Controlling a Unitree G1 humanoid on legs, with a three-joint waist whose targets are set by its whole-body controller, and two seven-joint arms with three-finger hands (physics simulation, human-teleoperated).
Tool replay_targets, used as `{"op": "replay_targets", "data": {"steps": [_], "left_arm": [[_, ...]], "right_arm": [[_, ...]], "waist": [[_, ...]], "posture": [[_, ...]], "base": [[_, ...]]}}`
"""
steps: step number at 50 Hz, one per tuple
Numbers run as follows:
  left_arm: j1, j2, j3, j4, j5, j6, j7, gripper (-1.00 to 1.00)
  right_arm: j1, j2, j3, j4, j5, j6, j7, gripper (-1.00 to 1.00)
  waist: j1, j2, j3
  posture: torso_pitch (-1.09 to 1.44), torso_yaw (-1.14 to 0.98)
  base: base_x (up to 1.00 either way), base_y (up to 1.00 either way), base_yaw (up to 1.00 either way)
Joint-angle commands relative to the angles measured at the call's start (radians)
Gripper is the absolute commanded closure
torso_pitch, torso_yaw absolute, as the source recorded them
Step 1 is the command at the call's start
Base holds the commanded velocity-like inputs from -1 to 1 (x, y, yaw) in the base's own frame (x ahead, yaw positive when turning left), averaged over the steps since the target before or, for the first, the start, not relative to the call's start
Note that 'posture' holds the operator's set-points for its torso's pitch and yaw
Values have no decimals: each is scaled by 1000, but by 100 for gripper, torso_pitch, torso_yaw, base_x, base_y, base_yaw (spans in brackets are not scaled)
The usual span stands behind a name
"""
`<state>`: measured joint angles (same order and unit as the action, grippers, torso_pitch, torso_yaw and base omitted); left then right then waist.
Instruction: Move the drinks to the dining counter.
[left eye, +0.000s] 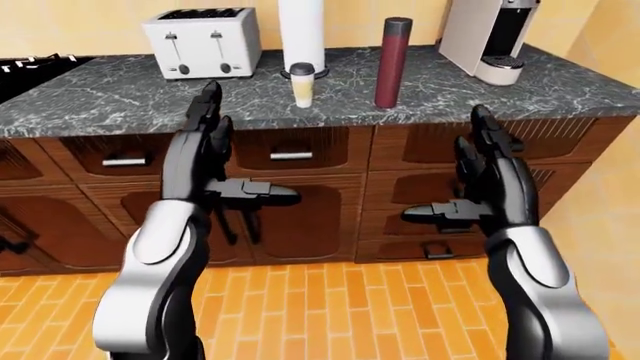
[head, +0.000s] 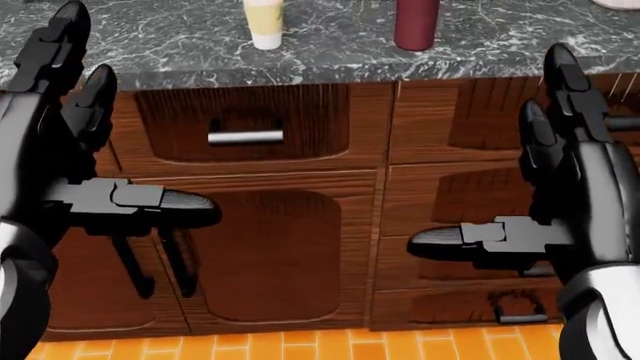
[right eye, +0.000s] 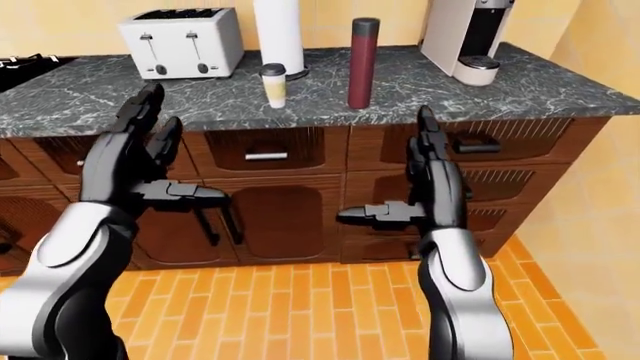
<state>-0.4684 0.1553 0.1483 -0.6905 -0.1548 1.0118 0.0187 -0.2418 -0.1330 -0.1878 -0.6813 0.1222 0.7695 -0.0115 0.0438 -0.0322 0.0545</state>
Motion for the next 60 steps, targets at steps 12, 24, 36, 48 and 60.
{"op": "replay_targets", "data": {"steps": [12, 24, 36, 48, 60], "left_arm": [[-72, 42, 33, -57, -51, 46, 25, -100], [-81, 65, 64, -80, -85, 71, 37, -100], [-70, 90, 89, -99, -127, 78, 54, -100], [-74, 101, 105, -101, -149, 86, 63, -100], [-64, 107, 101, -105, -172, 76, 82, -100]], "right_arm": [[-29, -21, -40, -48, 39, -11, -15, -100], [-52, -46, -60, -92, 78, 40, -34, -100], [-49, -45, -97, -137, 135, 53, -47, -100], [-45, -76, -101, -134, 149, 47, -68, -100], [-37, -68, -130, -138, 223, 36, -90, -100]], "waist": [[13, 30, -11], [-45, -6, -13], [-9, 37, -46], [-37, 31, -43], [-36, 49, -32]], "posture": [[0, 0], [0, 0], [0, 0], [0, 0], [0, 0]], "base": [[44, 0, 0], [43, 0, 0], [5, 4, 39], [0, 0, 0], [0, 0, 43]]}}
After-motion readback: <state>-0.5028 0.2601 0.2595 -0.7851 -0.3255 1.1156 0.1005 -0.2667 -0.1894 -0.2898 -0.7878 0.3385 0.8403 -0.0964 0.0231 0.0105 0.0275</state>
